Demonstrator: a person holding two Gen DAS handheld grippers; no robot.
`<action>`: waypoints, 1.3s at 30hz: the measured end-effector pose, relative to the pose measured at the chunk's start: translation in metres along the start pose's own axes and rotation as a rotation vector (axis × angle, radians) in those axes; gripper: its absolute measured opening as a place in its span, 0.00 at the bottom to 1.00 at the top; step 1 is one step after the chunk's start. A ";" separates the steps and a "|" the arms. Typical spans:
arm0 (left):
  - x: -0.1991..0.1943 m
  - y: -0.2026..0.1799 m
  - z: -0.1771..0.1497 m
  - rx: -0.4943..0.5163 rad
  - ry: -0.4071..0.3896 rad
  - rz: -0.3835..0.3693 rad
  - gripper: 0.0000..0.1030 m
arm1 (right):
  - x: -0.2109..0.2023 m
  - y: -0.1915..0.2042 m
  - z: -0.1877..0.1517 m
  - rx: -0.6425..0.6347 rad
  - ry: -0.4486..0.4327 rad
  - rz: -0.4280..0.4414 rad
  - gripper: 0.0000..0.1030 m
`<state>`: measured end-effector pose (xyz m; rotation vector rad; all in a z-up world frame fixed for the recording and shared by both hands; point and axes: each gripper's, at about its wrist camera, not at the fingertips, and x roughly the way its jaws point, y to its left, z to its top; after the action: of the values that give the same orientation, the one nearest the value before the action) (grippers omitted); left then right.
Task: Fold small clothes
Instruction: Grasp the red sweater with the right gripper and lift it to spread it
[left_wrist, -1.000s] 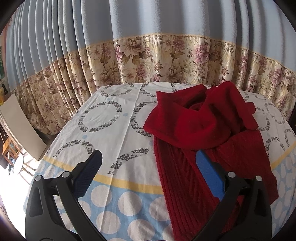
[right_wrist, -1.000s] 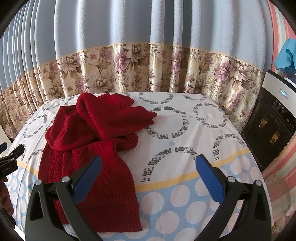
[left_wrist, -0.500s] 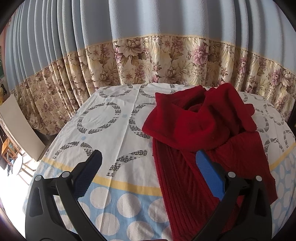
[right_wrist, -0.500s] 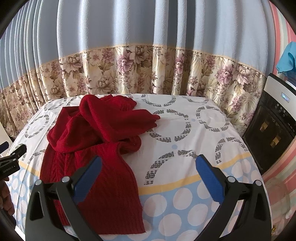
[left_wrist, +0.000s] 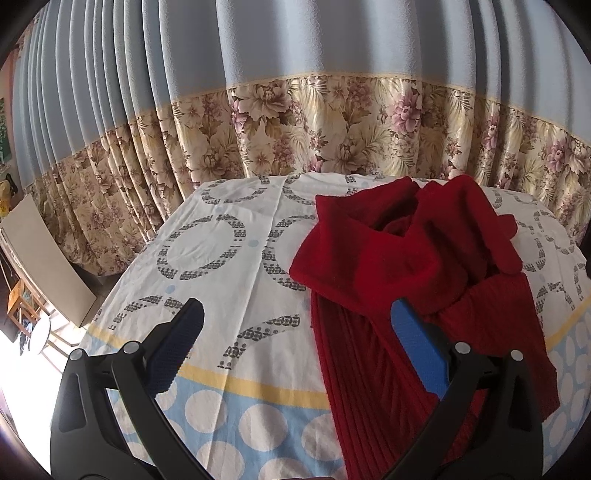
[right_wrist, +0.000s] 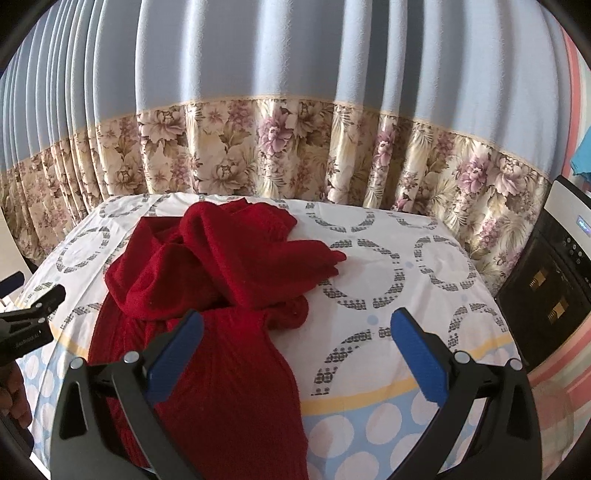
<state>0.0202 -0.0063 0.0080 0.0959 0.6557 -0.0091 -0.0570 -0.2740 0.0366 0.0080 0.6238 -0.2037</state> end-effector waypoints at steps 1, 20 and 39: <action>0.002 0.000 0.001 -0.004 0.005 -0.003 0.97 | 0.003 0.002 0.001 -0.005 0.002 -0.003 0.98; 0.062 -0.012 0.043 0.028 -0.012 0.011 0.97 | 0.127 0.062 0.030 -0.064 0.067 0.039 0.98; 0.141 -0.024 0.053 0.080 0.099 0.044 0.97 | 0.181 -0.099 0.047 0.101 0.106 -0.187 0.09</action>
<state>0.1635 -0.0317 -0.0380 0.1890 0.7526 0.0120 0.0941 -0.4083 -0.0251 0.0587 0.7199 -0.4175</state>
